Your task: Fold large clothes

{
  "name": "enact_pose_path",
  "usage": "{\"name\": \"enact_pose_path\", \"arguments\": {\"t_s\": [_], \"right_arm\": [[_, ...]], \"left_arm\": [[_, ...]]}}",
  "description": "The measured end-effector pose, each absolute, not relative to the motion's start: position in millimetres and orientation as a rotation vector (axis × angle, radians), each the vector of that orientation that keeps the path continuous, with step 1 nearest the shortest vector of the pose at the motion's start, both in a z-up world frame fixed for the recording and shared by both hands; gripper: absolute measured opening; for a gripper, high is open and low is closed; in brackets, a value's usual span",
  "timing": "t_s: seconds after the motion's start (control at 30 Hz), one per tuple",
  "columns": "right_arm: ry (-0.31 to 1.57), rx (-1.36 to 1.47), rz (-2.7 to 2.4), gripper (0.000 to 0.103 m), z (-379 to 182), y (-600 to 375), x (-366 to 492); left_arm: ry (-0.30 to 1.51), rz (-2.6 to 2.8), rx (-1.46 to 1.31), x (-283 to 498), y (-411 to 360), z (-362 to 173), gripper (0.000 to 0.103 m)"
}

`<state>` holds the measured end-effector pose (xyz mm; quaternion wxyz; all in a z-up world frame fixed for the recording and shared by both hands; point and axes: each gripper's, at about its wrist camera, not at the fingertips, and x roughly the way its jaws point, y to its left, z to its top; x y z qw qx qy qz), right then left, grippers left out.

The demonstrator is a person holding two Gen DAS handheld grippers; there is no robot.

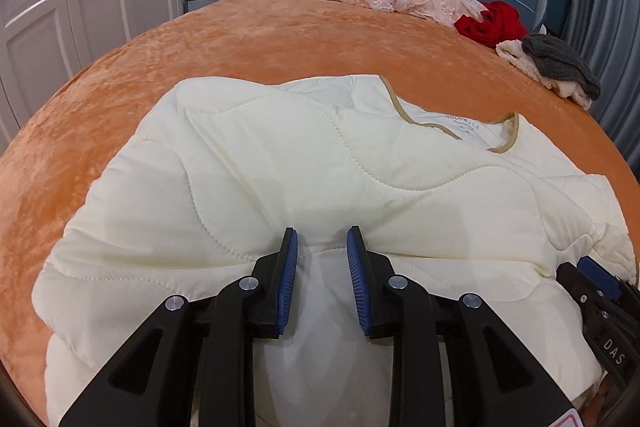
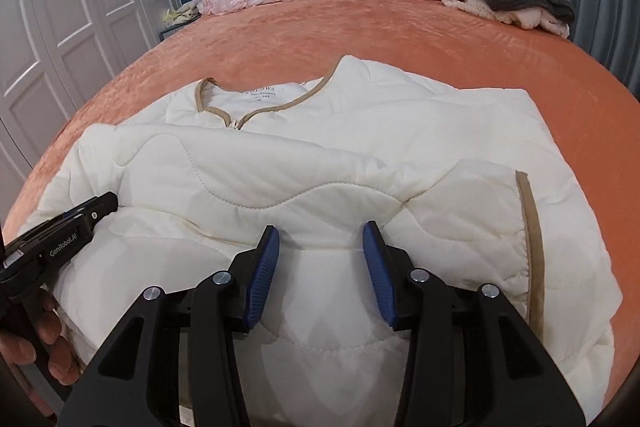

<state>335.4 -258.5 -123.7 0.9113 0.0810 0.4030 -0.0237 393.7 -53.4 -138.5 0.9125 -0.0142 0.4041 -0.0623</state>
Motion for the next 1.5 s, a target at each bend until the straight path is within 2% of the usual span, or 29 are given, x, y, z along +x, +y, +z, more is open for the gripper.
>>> {"name": "enact_pose_path", "arguments": {"t_s": [0.93, 1.03, 1.07, 1.17, 1.33, 1.5], "right_arm": [[0.802, 0.162, -0.059, 0.043, -129, -253, 338], [0.816, 0.173, -0.043, 0.047, -125, -254, 340], [0.823, 0.185, -0.032, 0.049, -122, -255, 341], [0.830, 0.213, -0.005, 0.052, -102, -257, 341], [0.794, 0.239, 0.092, 0.053, -69, -246, 370], [0.816, 0.377, 0.185, 0.053, -67, -230, 437]], "left_arm": [[0.799, -0.066, 0.086, 389, -70, -146, 0.026], [0.820, -0.071, 0.078, 391, -69, -140, 0.026], [0.834, -0.080, 0.064, 393, -67, -136, 0.027], [0.883, -0.158, -0.021, 394, -51, -114, 0.042], [0.870, -0.150, -0.058, 422, -18, -76, 0.046], [0.910, -0.082, -0.144, 483, 15, -72, 0.046]]}}
